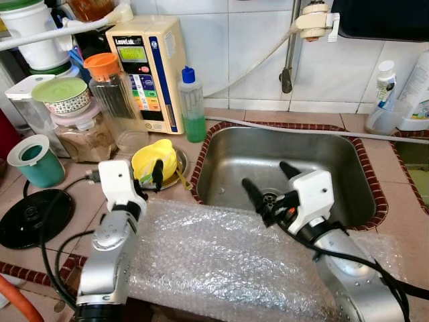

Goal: Kitchen organization

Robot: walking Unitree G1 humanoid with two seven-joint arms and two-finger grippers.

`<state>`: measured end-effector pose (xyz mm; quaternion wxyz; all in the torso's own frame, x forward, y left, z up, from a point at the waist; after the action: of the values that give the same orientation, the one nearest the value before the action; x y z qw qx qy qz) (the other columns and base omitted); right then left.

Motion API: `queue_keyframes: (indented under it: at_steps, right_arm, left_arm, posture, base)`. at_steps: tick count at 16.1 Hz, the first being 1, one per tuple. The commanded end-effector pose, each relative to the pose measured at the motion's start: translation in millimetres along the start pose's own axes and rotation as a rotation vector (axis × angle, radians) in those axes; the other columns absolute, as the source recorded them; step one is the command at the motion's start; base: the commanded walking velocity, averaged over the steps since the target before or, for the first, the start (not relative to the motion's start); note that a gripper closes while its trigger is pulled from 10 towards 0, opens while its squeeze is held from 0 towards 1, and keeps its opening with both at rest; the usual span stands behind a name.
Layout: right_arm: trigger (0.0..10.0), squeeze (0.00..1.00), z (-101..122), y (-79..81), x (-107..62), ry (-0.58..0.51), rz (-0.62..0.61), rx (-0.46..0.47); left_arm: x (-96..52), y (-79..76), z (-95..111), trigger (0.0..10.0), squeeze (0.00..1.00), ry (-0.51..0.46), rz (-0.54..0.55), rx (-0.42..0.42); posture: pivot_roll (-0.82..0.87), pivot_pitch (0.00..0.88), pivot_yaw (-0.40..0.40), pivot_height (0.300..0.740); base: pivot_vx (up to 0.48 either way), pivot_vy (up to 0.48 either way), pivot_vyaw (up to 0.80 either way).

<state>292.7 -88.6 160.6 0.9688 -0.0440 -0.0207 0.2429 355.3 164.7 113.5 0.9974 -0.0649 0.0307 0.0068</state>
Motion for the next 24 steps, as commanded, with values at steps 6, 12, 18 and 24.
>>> queue_keyframes:
  at_steps: [6, 12, 18, 24]
  right_arm:
    - [10.0, 0.00, 3.0, 41.4, -12.2, 0.015, 0.224, 0.140]
    - [10.0, 0.00, 5.5, 45.0, -18.0, 0.017, 0.282, 0.190]
    - [10.0, 0.00, 8.5, 31.4, -14.0, 0.010, 0.223, 0.187]
    - [10.0, 0.00, 12.6, 33.3, -12.8, 0.009, 0.251, 0.194]
  left_arm:
    - [10.1, -3.7, -2.8, 10.0, 0.00, 0.004, -0.007, -0.010]
    - [16.0, -9.9, -3.3, 10.0, 0.00, 0.002, -0.024, -0.016]
    - [15.4, -10.2, -2.4, 10.0, 0.00, -0.011, -0.028, -0.013]
    - [18.3, -25.3, -8.4, 10.0, 0.00, 0.008, -0.097, -0.017]
  posture:
    - [-0.05, 0.000, 0.103, 0.740]
    - [-0.05, 0.000, 0.099, 0.740]
    - [-0.05, 0.000, 0.095, 0.740]
    - [-0.05, 0.000, 0.093, 0.740]
  base:
    - [0.000, 0.000, 0.00]
    - [0.000, 0.000, 0.00]
    - [0.000, 0.000, 0.36]
    - [0.000, 0.000, 0.00]
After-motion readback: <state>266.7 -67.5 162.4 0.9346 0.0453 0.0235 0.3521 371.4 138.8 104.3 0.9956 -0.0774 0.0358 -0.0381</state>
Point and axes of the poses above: a point about 5 cm out from each wrist's last joint towards the gripper, its own x axis pointing out of the wrist towards the gripper, its own z axis along the axis of the wrist's last joint, y = z × x, the point moved 6 cm from there along x, pointing out of the wrist towards the gripper
